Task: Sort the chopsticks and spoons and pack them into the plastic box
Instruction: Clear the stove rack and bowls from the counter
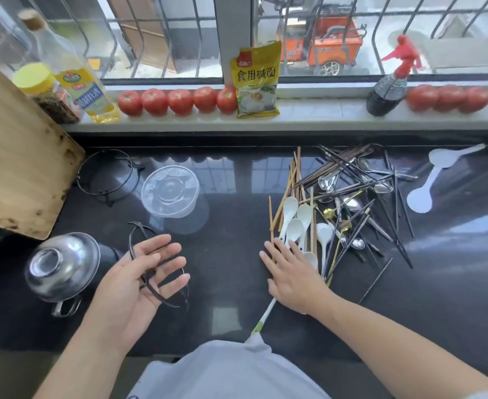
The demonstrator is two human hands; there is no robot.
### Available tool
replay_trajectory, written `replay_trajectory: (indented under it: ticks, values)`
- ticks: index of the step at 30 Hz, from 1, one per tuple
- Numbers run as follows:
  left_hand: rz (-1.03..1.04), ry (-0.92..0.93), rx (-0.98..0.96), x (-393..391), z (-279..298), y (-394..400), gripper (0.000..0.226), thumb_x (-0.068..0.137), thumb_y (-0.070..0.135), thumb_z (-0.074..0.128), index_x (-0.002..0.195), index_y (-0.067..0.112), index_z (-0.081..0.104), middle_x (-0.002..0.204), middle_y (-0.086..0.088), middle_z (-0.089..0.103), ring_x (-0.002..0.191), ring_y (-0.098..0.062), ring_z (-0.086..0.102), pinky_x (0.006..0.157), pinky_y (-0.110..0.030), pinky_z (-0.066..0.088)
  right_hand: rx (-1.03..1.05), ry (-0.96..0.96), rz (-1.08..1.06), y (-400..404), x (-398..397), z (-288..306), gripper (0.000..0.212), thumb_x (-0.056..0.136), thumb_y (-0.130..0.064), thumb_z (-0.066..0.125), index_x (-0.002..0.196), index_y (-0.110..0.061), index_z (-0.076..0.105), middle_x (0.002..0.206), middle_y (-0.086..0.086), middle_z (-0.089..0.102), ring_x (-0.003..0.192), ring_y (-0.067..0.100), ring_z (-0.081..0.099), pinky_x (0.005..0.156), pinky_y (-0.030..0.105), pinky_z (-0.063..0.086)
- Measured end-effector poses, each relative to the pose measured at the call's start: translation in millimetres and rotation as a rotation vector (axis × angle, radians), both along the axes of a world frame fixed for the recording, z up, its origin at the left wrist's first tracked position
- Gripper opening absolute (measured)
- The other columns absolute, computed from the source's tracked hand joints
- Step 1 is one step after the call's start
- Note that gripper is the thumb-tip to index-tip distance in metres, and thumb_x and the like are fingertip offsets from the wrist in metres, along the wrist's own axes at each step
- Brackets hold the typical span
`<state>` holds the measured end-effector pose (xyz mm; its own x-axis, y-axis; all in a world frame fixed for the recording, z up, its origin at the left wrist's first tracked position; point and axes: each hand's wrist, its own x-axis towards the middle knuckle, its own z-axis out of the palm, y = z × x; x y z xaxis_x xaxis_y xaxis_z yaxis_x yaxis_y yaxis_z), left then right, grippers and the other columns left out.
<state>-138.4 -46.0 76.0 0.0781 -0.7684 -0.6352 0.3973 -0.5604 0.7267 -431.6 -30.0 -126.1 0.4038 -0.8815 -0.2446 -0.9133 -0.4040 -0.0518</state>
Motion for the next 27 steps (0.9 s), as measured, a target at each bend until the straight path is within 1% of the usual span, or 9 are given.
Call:
replay_trajectory:
  ticks: [6,11,17,19,22,23,24,26,27]
  values:
    - [-0.019,-0.005,-0.003,-5.5,-1.1,2.3,0.032,0.102,-0.001,0.043,0.114,0.008,0.071,0.099,-0.01,0.077,0.079,-0.021,0.076,0.061,-0.037,0.064,-0.004,0.058,0.02,-14.6,-52.8,0.7,0.065,0.095,-0.046,0.042,0.152,-0.014,0.045,0.161,0.009,0.037,0.153,0.029,0.024,0.124,0.049,0.007]
    - [-0.045,-0.004,-0.005,-10.4,-2.3,4.9,0.033,0.102,-0.001,0.042,0.115,0.008,0.071,0.099,-0.011,0.077,0.078,-0.021,0.076,0.061,-0.037,0.064,-0.038,0.097,0.076,-17.7,-78.1,2.6,0.063,0.094,-0.044,0.039,0.15,-0.015,0.048,0.16,0.008,0.039,0.152,0.03,0.026,0.123,0.05,0.012]
    - [-0.083,0.001,-0.011,-19.9,-4.1,5.0,0.033,0.102,-0.002,0.042,0.11,0.009,0.072,0.096,-0.01,0.077,0.076,-0.02,0.076,0.061,-0.036,0.064,-0.139,0.123,-0.045,0.1,-94.8,-0.7,0.055,0.096,-0.024,0.042,0.151,-0.017,0.046,0.164,0.01,0.03,0.154,0.037,0.013,0.123,0.057,0.004]
    - [-0.097,0.004,-0.013,-21.3,-4.6,4.5,0.033,0.102,-0.002,0.042,0.109,0.009,0.072,0.096,-0.01,0.078,0.076,-0.02,0.076,0.062,-0.037,0.064,-0.172,0.059,-0.172,7.8,-90.4,6.4,0.054,0.099,-0.022,0.048,0.153,-0.019,0.042,0.165,0.011,0.025,0.155,0.038,0.008,0.123,0.056,0.002]
    - [-0.113,0.005,-0.023,-22.7,-5.8,3.9,0.034,0.102,-0.002,0.042,0.109,0.01,0.073,0.098,-0.01,0.078,0.077,-0.02,0.076,0.064,-0.036,0.065,-0.207,-0.118,-0.479,43.8,-69.1,19.3,0.061,0.095,-0.031,0.061,0.151,-0.019,0.041,0.165,0.013,0.023,0.154,0.039,0.01,0.123,0.056,0.012]
    - [-0.112,0.005,-0.027,-22.8,-6.2,3.8,0.034,0.102,-0.002,0.042,0.109,0.01,0.073,0.099,-0.01,0.078,0.078,-0.02,0.076,0.064,-0.036,0.064,-0.219,-0.138,-0.617,63.1,-61.1,19.5,0.064,0.093,-0.033,0.062,0.151,-0.018,0.041,0.164,0.015,0.023,0.152,0.04,0.012,0.122,0.055,0.013]
    - [-0.11,0.007,-0.031,-22.5,-6.3,3.7,0.034,0.102,-0.002,0.042,0.109,0.011,0.073,0.099,-0.01,0.078,0.078,-0.02,0.076,0.064,-0.035,0.064,-0.204,-0.145,-0.787,83.9,-53.1,16.9,0.066,0.093,-0.036,0.061,0.153,-0.018,0.038,0.164,0.016,0.021,0.152,0.041,0.012,0.122,0.054,0.012]
    - [-0.111,0.016,-0.032,-22.2,-7.5,4.8,0.034,0.103,-0.002,0.041,0.111,0.011,0.072,0.099,-0.009,0.078,0.077,-0.019,0.076,0.064,-0.034,0.064,-0.076,-0.191,-1.138,119.7,-41.8,7.6,0.074,0.097,-0.048,0.052,0.159,-0.018,0.024,0.167,0.017,0.009,0.153,0.039,0.004,0.123,0.052,0.008]
    - [-0.111,0.018,-0.03,-22.1,-8.3,5.7,0.034,0.103,-0.001,0.041,0.111,0.011,0.072,0.099,-0.009,0.078,0.077,-0.019,0.076,0.064,-0.034,0.064,-0.018,-0.222,-1.239,129.2,-38.6,1.5,0.079,0.097,-0.054,0.049,0.161,-0.017,0.018,0.168,0.017,0.005,0.154,0.037,0.0,0.124,0.052,0.007]
